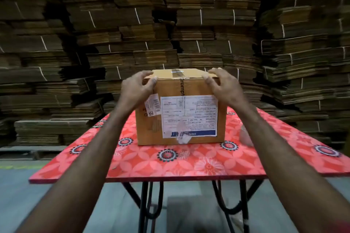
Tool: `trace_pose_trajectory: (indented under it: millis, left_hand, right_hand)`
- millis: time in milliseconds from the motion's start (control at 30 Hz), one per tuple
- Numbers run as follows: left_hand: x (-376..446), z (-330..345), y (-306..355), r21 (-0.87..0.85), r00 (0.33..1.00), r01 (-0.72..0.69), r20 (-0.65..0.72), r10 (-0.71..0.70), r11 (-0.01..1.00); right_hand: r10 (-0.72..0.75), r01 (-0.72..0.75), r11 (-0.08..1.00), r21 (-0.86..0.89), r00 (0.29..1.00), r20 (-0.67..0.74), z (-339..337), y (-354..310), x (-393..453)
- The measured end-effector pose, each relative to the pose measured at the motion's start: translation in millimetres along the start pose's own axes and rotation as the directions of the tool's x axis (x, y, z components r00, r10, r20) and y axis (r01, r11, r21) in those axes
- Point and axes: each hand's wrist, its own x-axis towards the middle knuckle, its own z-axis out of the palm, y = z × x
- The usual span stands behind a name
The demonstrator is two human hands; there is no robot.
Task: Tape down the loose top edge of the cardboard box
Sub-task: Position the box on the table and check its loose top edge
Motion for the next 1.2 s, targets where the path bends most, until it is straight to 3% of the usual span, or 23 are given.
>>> trace_pose_trajectory:
  millis: [100,200,500,633,700,767,833,900,1000,1200]
  left_hand:
    - [-2,11,-4,0.259,0.995,-0.102,0.019,0.101,0.96]
    - [-6,22,-7,0.368,0.989,-0.143,0.02,0.146,0.919]
    - [-10,41,-14,0.461,0.97,-0.13,-0.123,0.208,0.878]
    - [-2,45,3,0.506,0.98,-0.162,-0.015,0.196,0.847]
    - [-1,47,7,0.5,0.987,-0.134,-0.011,0.16,0.856]
    - [-2,41,1,0.409,0.991,-0.03,-0.104,0.08,0.912]
    - [-1,35,-17,0.202,0.982,0.095,-0.179,-0.058,0.975]
    - [-1,30,-36,-0.117,0.975,0.195,-0.088,-0.206,0.974]
    - [0,28,-39,-0.391,0.955,0.28,0.023,-0.294,0.877]
    - [10,19,-21,-0.395,0.963,0.202,-0.089,-0.256,0.896]
  right_hand:
    - [-0.05,0.059,0.984,-0.166,0.997,0.06,3,-2,-4]
    - [-0.053,0.076,0.964,-0.257,0.994,0.094,12,-3,-10]
    - [-0.134,0.125,0.92,-0.371,0.991,0.001,30,0,-12]
    - [-0.17,0.193,0.918,-0.347,0.981,0.097,41,-27,-5]
    - [-0.168,0.175,0.938,-0.3,0.985,0.05,45,-32,-2]
    - [-0.066,0.04,0.981,-0.187,0.989,-0.132,39,-25,2]
    - [0.172,-0.175,0.984,0.012,0.948,-0.267,30,-6,3]
    - [0.364,-0.31,0.914,0.262,0.911,-0.191,25,10,0]
    - [0.403,-0.324,0.777,0.54,0.915,-0.032,31,16,-6]
    - [0.402,-0.229,0.753,0.617,0.902,-0.157,22,12,5]
